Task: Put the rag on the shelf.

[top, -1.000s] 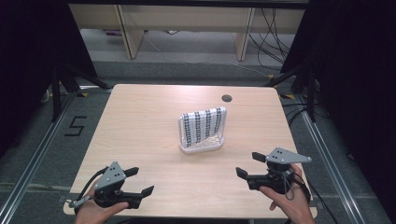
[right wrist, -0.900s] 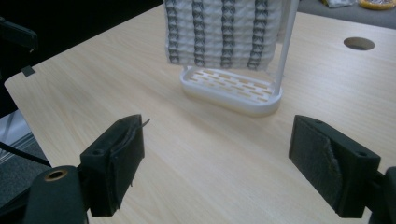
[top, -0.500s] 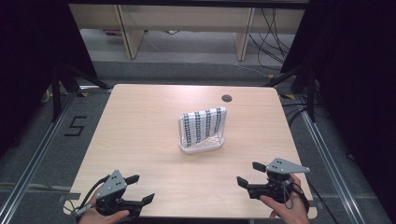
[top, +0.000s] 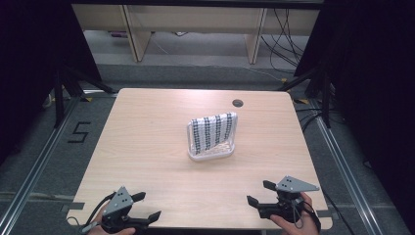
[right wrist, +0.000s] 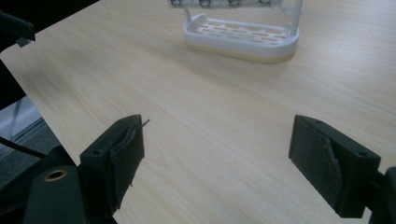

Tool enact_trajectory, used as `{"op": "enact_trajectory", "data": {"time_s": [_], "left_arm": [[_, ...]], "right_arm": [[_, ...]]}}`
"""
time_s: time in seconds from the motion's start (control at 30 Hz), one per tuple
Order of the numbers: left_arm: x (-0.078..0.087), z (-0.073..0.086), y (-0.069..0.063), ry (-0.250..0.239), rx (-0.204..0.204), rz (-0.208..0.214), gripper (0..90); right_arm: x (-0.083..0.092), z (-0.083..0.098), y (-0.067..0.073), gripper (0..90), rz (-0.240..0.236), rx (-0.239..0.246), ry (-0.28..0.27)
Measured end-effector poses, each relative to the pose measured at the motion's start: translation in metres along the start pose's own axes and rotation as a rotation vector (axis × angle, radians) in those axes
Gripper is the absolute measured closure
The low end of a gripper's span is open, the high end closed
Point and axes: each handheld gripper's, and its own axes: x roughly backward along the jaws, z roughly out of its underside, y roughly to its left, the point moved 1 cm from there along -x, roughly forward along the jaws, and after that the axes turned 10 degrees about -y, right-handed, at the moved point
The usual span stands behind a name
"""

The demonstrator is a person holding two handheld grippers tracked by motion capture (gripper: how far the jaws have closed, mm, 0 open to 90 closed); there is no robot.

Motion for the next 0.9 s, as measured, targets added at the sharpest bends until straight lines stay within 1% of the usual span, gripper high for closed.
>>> {"op": "enact_trajectory", "data": {"time_s": [0.03, 0.07, 0.1, 0.13, 0.17, 0.2, 0.23, 0.27, 0.3, 0.33, 0.37, 0.4, 0.43, 0.47, 0.5, 0.53, 0.57, 0.6, 0.63, 0.67, 0.7, 0.73, 0.77, 0.8, 0.83, 0.87, 0.9], "left_arm": [[-0.001, 0.002, 0.0, -0.008, 0.003, 0.003, 18.0], [-0.001, 0.004, 0.0, 0.015, -0.009, 0.006, 18.0], [-0.001, 0.004, 0.0, 0.015, -0.009, 0.006, 18.0], [-0.001, 0.005, 0.0, 0.019, -0.011, 0.006, 18.0], [-0.001, 0.006, -0.001, 0.015, -0.007, 0.004, 18.0], [-0.001, 0.006, 0.0, 0.019, -0.018, 0.009, 18.0], [-0.002, 0.007, -0.001, 0.012, -0.012, 0.007, 18.0], [-0.002, 0.008, -0.002, 0.011, 0.001, 0.002, 18.0], [-0.002, 0.008, -0.003, 0.015, 0.0, 0.0, 18.0], [-0.001, 0.009, -0.001, 0.033, -0.02, -0.005, 18.0], [-0.002, 0.011, -0.002, 0.025, -0.013, 0.0, 18.0], [-0.002, 0.012, -0.002, 0.042, -0.026, -0.006, 18.0], [-0.002, 0.013, -0.003, 0.034, -0.014, 0.0, 18.0], [-0.002, 0.014, -0.003, 0.034, -0.017, -0.001, 18.0], [-0.002, 0.015, -0.002, 0.044, -0.022, 0.008, 18.0], [-0.003, 0.016, -0.004, 0.034, 0.0, 0.001, 18.0], [-0.003, 0.016, -0.004, 0.048, -0.008, 0.002, 18.0], [-0.004, 0.018, -0.005, 0.036, -0.003, 0.002, 18.0], [-0.004, 0.018, -0.005, 0.047, -0.011, 0.003, 18.0], [-0.004, 0.019, -0.004, 0.055, -0.03, 0.006, 18.0], [-0.005, 0.021, -0.006, 0.055, -0.016, 0.0, 18.0], [-0.005, 0.022, -0.006, 0.063, -0.032, 0.006, 18.0], [-0.005, 0.023, -0.006, 0.071, -0.037, 0.007, 18.0], [-0.005, 0.023, -0.006, 0.078, -0.04, 0.008, 18.0], [-0.006, 0.024, -0.005, 0.082, -0.054, 0.009, 18.0], [-0.006, 0.024, -0.006, 0.09, -0.05, -0.001, 18.0], [-0.005, 0.025, -0.006, 0.102, -0.058, 0.009, 18.0]], "right_arm": [[0.0, 0.0, 0.0, 19.4, 0.0, 0.0, 0.0], [0.0, 0.003, 0.0, 19.3, 0.004, -0.011, 0.01], [-0.001, 0.004, -0.001, 19.3, 0.0, 0.002, -0.003], [-0.001, 0.004, -0.001, 19.3, 0.0, 0.002, -0.003], [-0.001, 0.006, 0.0, 19.2, -0.006, -0.014, 0.003], [-0.002, 0.008, -0.001, 19.2, 0.006, 0.006, 0.0], [-0.001, 0.009, 0.001, 19.2, 0.01, -0.009, 0.029], [-0.002, 0.011, -0.001, 19.1, 0.003, 0.007, 0.022], [-0.003, 0.014, -0.001, 18.5, 0.003, 0.014, 0.035], [-0.003, 0.014, -0.001, 18.5, 0.003, 0.014, 0.035], [-0.001, 0.015, 0.002, 18.1, 0.013, -0.032, 0.064], [-0.002, 0.016, -0.001, 17.9, 0.012, 0.01, 0.05], [-0.002, 0.017, 0.0, 17.8, 0.009, -0.007, 0.046], [-0.001, 0.018, -0.001, 17.8, 0.012, -0.002, 0.06], [-0.002, 0.019, -0.002, 17.7, 0.021, 0.014, 0.058], [-0.002, 0.02, -0.002, 17.7, 0.014, 0.004, 0.056], [-0.002, 0.021, -0.002, 17.6, 0.015, -0.008, 0.061], [-0.001, 0.022, -0.003, 17.6, 0.016, 0.01, 0.066], [-0.001, 0.024, -0.002, 17.6, 0.017, 0.001, 0.071], [-0.001, 0.024, -0.002, 17.6, 0.017, 0.001, 0.071], [0.0, 0.025, -0.002, 17.6, 0.025, 0.001, 0.083], [-0.001, 0.027, -0.005, 17.5, 0.008, 0.022, 0.079], [-0.001, 0.027, -0.005, 17.5, 0.008, 0.022, 0.079], [0.0, 0.027, -0.005, 17.4, 0.009, 0.015, 0.091], [0.001, 0.029, -0.002, 17.4, 0.023, -0.014, 0.095], [0.002, 0.029, -0.002, 17.3, 0.032, -0.006, 0.099], [0.001, 0.031, -0.003, 17.1, 0.03, 0.014, 0.095]]}}
